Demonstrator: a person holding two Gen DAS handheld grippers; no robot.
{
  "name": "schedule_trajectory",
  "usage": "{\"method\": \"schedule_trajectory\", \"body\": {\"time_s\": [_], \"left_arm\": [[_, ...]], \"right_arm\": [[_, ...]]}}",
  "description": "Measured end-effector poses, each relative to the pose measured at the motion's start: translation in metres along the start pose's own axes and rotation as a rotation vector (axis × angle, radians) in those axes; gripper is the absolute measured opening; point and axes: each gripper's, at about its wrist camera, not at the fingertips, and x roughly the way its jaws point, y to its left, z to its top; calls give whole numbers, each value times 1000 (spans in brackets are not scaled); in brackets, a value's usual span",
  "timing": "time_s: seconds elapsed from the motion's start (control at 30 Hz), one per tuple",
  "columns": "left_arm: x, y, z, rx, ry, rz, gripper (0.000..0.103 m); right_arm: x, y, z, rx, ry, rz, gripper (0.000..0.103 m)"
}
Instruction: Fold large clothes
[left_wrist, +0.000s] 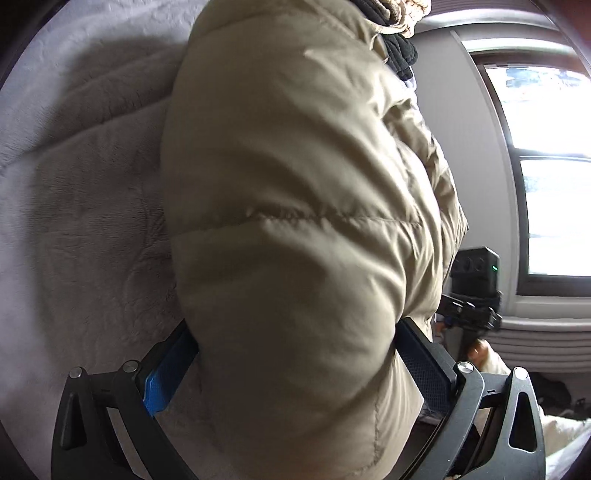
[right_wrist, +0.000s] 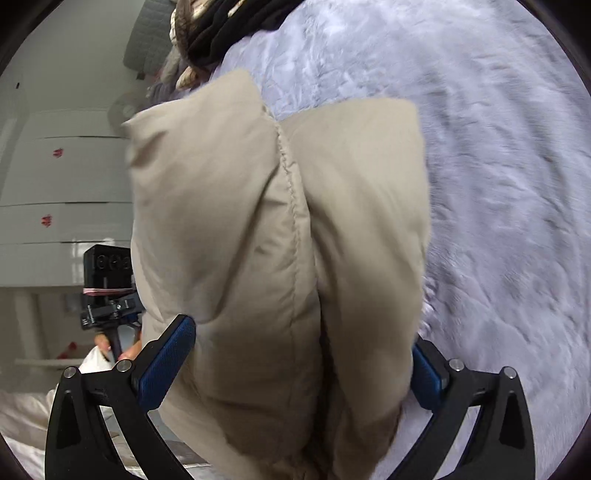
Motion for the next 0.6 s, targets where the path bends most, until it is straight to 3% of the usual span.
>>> {"method": "schedule_trajectory", "body": {"time_s": [0.13,0.23,0.4,0.43,0.53,0.6], "left_arm": [[13,17,6,-29,37,-76,103],[28,23,9,-73,53,-122,103],[35,3,8,-48,18,-74,102],[31,-4,6,-29,4,-66,98],[22,-11,4,-15,-17,-67,92],[22,-11,2,-15,-14,-55,92]], "right_arm": [[20,-16,16,45,39,119,103],[32,-18,24,74,40,137,103],[37,-16,23,138,0,116,102],[33,-18,21,147,-5,118,101],[27,-14,14,161,-15,115,88],[21,-8,12,134,-23,80,88]]}}
